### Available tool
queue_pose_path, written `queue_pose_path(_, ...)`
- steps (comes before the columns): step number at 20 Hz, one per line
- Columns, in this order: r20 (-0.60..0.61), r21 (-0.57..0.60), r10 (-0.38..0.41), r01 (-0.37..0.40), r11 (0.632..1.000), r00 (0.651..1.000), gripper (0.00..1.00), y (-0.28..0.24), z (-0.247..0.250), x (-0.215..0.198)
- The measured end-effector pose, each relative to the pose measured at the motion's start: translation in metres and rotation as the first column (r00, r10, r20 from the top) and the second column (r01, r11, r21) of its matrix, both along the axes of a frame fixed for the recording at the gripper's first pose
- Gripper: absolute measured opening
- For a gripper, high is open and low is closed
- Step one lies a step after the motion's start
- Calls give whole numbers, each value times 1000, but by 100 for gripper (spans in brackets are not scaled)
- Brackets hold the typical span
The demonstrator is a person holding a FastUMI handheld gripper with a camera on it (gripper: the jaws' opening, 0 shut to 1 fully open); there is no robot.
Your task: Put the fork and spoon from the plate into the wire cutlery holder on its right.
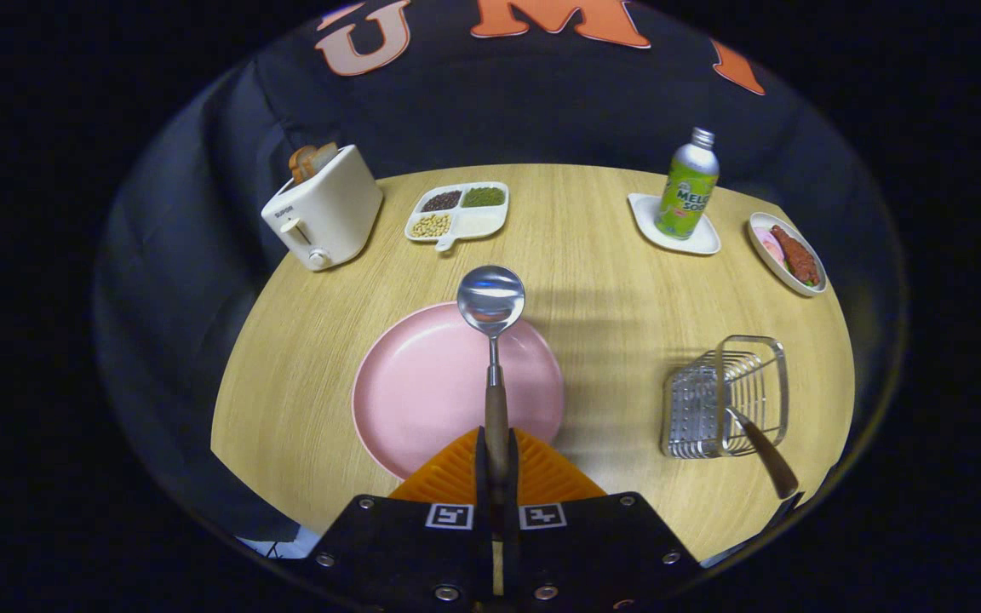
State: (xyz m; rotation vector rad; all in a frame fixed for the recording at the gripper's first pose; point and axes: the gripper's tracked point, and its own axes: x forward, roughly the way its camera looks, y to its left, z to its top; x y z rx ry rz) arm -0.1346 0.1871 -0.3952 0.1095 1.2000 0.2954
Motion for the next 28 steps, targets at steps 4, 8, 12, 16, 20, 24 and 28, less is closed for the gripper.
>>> queue_pose_path(4, 5, -10, -64, 64, 998, 998, 5, -45, 24, 5)
queue_pose_path(8, -5, -7, -113, 113, 994, 994, 5, -85, 43, 0)
queue_pose_path(12, -24, -77, -109, 107, 991, 994, 5, -125, 48, -5)
queue_pose_path(16, -59, -93, -88, 82, 992, 994, 5, -148, 57, -5)
queue_pose_path(20, -125, -127, -23, 7, 992, 992, 5, -165, 54, -11)
queue_pose_path(24, -229, -144, 40, -74, 987, 973, 5, -175, 42, -25)
queue_pose_path(28, -321, -136, 93, -143, 980, 943, 5, -178, 32, -30)
